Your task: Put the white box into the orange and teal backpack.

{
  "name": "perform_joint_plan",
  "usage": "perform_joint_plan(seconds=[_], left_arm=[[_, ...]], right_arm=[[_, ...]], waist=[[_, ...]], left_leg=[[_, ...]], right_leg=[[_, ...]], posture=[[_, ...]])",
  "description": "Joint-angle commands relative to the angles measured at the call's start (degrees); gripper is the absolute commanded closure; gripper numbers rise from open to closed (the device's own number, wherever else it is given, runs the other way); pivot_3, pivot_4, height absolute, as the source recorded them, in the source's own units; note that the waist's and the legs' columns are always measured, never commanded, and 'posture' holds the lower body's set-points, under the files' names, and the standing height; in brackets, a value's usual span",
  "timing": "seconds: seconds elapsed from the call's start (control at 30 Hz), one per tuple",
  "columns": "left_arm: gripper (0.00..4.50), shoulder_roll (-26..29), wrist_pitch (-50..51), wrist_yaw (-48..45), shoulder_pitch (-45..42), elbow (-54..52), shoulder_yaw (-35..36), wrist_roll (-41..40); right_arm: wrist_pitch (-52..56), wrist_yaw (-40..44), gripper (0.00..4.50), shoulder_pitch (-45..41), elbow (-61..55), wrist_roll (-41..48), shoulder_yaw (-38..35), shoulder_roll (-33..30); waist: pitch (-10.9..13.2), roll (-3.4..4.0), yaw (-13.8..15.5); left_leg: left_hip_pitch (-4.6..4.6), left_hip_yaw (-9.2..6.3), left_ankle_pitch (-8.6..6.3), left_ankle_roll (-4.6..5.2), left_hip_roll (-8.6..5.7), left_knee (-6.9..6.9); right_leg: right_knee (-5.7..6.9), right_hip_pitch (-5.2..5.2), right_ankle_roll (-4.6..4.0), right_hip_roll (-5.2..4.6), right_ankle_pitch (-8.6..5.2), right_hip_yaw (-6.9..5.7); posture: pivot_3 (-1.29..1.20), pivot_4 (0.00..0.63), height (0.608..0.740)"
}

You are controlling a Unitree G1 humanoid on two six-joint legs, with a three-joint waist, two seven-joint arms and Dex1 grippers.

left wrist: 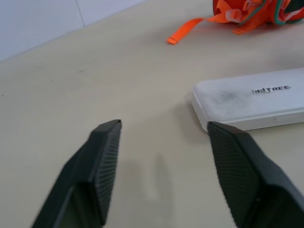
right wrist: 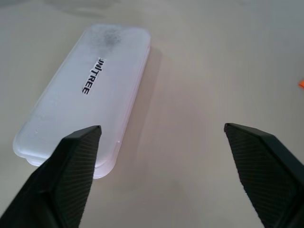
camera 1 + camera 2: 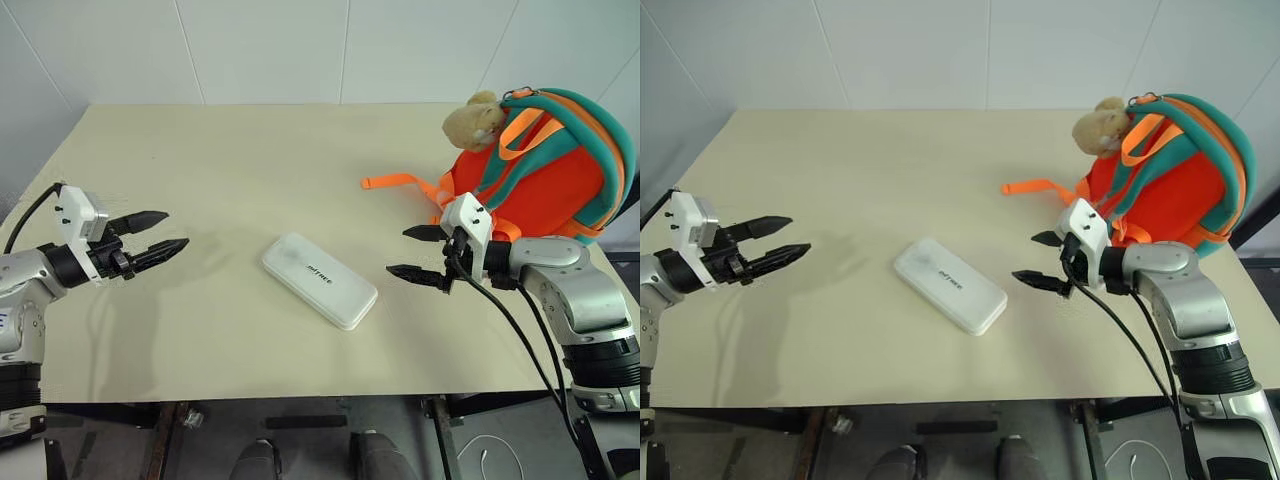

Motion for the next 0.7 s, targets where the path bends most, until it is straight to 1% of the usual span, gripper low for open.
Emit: perform_joint_plan(seconds=[0.03, 0.2, 0.23, 0.27, 0.3, 0.33, 0.57, 0.7], left_arm=[[2.74, -0.23, -1.02, 0.52, -1.92, 0.47, -0.31, 0.51], [4.33, -2.19, -3.61, -0.64, -8.78, 8.89, -4.48, 3.28], [4.5, -2.87, -3.83, -1.07, -10.18, 10.43, -5.34, 3.56], [4.5, -3.78, -4.36, -1.54, -11.88, 12.56, -6.22, 3.96], [4.5, -4.85, -4.97, -2.07, -13.7, 15.04, -7.12, 4.45], [4.5, -5.5, -5.54, -2.48, -14.91, 16.85, -7.68, 4.84], [4.5, -12.33, -11.79, -3.24, -25.25, 33.45, -12.3, 10.33], [4.5, -15.58, -12.1, -3.7, -30.32, 41.88, -13.46, 12.29]], right_arm=[[-0.89, -1.06, 1.61, 1.11, -2.55, 0.01, -0.48, 0.29], [-0.74, -2.14, 3.35, 2.27, -3.4, 0.15, -0.79, 0.89], [-0.68, -2.21, 3.7, 3.01, -4.05, 0.35, -1.04, 0.73], [-0.58, -2.35, 4.12, 3.84, -4.68, 0.47, -1.21, 0.59], [-0.5, -2.59, 4.4, 4.72, -5.29, 0.24, -1.15, 0.39], [-0.47, -2.78, 4.46, 5.25, -5.65, 0.04, -1.05, 0.27], [2.33, -6.01, 4.46, 12.14, -12.35, -0.99, -1.03, -1.48], [5.43, -8.18, 4.46, 15.87, -16.22, -1.35, -0.66, -2.63]], waist=[[0.0, 0.0, 0.07], [0.0, 0.0, 0.84], [0.0, 0.0, 1.09], [-0.01, -0.01, 1.28], [-0.01, -0.02, 1.38], [-0.01, -0.02, 1.49], [-0.02, -0.07, 1.47], [-0.02, -0.08, 1.32]], left_leg=[[0.0, 0.0, 0.0, 0.0, 0.0, 0.01], [0.0, 0.0, 0.0, 0.0, -0.02, 0.05], [0.0, 0.0, 0.0, 0.0, -0.02, 0.07], [0.0, 0.0, 0.0, 0.0, -0.02, 0.09], [0.0, 0.0, 0.0, 0.0, -0.02, 0.09], [-0.01, -0.03, 0.0, 0.0, -0.02, 0.09], [-0.03, -0.04, 0.0, 0.0, -0.03, 0.14], [-0.03, -0.03, 0.0, 0.0, -0.04, 0.17]], right_leg=[[0.01, 0.0, 0.01, 0.0, 0.01, 0.0], [0.02, 0.01, 0.02, 0.02, 0.01, 0.0], [0.03, 0.01, 0.03, 0.03, 0.02, 0.0], [0.03, 0.02, 0.04, 0.04, 0.02, 0.01], [0.02, 0.04, 0.04, 0.05, 0.02, 0.01], [0.0, 0.05, 0.04, 0.06, 0.02, -0.01], [-0.03, 0.09, 0.09, 0.08, 0.05, -0.01], [-0.04, 0.11, 0.14, 0.09, 0.07, 0.01]], posture=[[0.0, 0.15, 0.74], [0.0, 0.15, 0.74], [0.0, 0.15, 0.74], [0.0, 0.15, 0.74], [0.0, 0.15, 0.74], [0.0, 0.15, 0.74], [0.0, 0.15, 0.74], [0.0, 0.15, 0.74]])
